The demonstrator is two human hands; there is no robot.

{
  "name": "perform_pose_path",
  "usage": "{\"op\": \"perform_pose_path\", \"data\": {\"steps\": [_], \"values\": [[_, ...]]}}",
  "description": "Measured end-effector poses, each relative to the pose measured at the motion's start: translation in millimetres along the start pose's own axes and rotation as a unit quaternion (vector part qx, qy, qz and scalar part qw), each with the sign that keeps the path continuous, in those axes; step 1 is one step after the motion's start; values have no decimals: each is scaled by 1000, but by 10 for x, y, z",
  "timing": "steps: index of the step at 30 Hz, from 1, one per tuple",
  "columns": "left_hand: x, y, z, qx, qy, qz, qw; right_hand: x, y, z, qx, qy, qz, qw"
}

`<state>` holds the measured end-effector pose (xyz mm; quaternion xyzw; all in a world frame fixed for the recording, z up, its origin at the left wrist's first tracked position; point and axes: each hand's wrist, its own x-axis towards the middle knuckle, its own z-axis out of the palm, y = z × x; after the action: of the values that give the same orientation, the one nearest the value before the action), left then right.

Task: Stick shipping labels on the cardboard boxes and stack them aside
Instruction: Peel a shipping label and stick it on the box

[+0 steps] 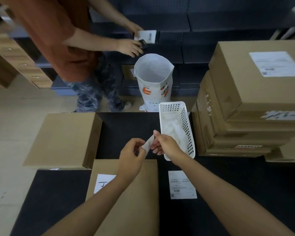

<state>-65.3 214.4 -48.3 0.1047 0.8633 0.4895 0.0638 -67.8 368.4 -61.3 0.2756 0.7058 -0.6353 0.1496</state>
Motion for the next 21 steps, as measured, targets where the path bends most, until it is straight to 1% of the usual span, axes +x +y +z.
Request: {"op": "perform_pose_path", "data": {"steps": [4, 8, 10, 12, 14, 16, 18, 20, 21], "values": [[-93, -55, -229, 25, -25, 83, 996, -187, -104, 217, 26, -2, 29, 999], [-239, -198, -497, 69, -66, 140, 986, -386, -85, 493, 80, 15, -6, 997], [-341, -263, -624, 68, -88, 159, 981, -493, -56, 642, 94, 32, -13, 995], [-444, -373, -729, 70, -117, 170, 976, -575, -3, 780, 75, 67, 0, 995], [-524, -527, -829, 74, -163, 150, 972, -649, 73, 882, 34, 98, 7, 995], [-594, -693, -909, 74, -183, 140, 970, -740, 144, 947, 40, 113, 10, 993], [-660, -829, -958, 62, -142, 116, 981, -860, 203, 980, 73, 105, 10, 992], [-706, -921, -980, 46, -76, 27, 996, -981, 256, 989, 94, 89, 11, 992], [-717, -967, -978, 52, -49, -19, 997, -1025, 294, 983, 100, 82, 13, 992]]}}
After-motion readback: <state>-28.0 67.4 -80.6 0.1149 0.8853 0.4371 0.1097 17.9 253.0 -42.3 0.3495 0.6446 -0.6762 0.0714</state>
